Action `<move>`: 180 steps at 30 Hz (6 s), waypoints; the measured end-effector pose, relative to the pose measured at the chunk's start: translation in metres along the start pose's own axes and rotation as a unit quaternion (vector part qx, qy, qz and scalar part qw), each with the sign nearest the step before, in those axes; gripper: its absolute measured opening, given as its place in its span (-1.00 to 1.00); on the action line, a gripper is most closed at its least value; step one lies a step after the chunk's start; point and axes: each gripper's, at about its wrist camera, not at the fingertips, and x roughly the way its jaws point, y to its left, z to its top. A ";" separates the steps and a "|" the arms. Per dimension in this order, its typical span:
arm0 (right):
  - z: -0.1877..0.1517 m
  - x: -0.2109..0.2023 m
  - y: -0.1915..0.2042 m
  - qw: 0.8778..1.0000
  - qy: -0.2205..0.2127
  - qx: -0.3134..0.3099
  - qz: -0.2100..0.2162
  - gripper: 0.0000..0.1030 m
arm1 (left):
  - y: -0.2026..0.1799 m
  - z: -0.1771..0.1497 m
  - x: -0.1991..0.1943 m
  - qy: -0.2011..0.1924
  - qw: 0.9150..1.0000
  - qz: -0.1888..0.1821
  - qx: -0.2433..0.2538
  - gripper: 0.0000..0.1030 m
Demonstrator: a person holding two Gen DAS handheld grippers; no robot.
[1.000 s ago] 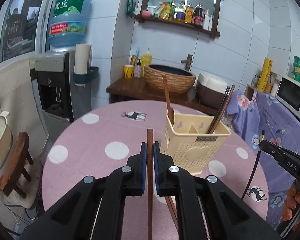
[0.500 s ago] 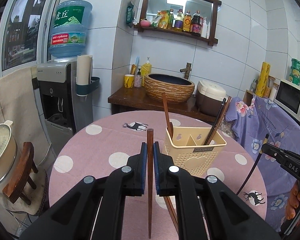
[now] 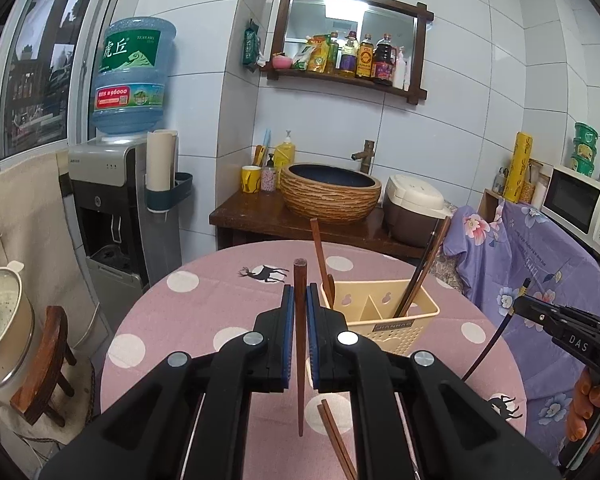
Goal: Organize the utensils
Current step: 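Lift both chopsticks upright and carry them over the holder, then lower both chopsticks into the holder and open both grippers, then move both grippers back down to the spoons and brown chopsticks, then close the right gripper on the metal spoon's handle, then close the left gripper on a brown chopstick while the right holds the metal spoon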
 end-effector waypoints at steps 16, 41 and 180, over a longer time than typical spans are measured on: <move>0.102 -0.048 0.015 0.997 -0.063 0.001 0.055 -0.85 | -0.034 0.102 -0.045 -0.072 0.996 -0.056 0.019 -0.86; 0.078 0.065 0.011 0.999 -0.015 0.034 0.007 -0.85 | -0.040 0.050 0.082 0.000 1.000 0.005 -0.011 -0.86; -0.136 0.084 0.032 0.991 0.132 -0.002 -0.010 -0.26 | -0.018 -0.167 0.085 0.221 0.974 0.035 0.044 0.17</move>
